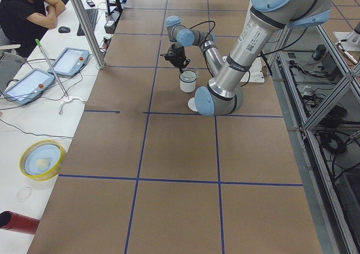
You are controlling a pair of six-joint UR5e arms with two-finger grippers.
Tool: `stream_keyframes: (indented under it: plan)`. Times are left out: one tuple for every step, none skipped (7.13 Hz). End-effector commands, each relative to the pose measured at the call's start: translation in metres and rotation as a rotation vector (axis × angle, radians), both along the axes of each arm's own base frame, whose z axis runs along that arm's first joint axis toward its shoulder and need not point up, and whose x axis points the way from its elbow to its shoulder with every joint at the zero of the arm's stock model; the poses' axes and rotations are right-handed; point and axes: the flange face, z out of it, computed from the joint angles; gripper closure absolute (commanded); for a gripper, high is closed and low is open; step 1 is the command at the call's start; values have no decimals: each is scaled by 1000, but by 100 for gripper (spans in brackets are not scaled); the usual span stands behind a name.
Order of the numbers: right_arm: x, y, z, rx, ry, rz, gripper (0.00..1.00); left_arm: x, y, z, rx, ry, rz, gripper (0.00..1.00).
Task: Place funnel on cup
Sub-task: 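Lower the funnel spout into the mug opening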
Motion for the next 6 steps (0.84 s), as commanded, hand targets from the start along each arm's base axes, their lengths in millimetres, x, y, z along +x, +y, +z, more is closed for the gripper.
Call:
stream_keyframes:
  plan:
    - [0, 0, 0, 0, 0, 0, 0, 1, -1, -2, 5, 1, 2, 100]
    - [0, 0, 0, 0, 0, 0, 0, 1, -2, 0, 32, -2, 25, 100]
    - [0, 0, 0, 0, 0, 0, 0, 1, -2, 0, 35, -2, 25, 100]
    - [0, 0, 0, 0, 0, 0, 0, 1, -2, 2, 34, -4, 25, 59]
    - [0, 0, 0, 0, 0, 0, 0, 0, -2, -1, 42, -1, 31, 1]
    - [0, 0, 0, 0, 0, 0, 0, -1, -1, -2, 45, 2, 30, 0]
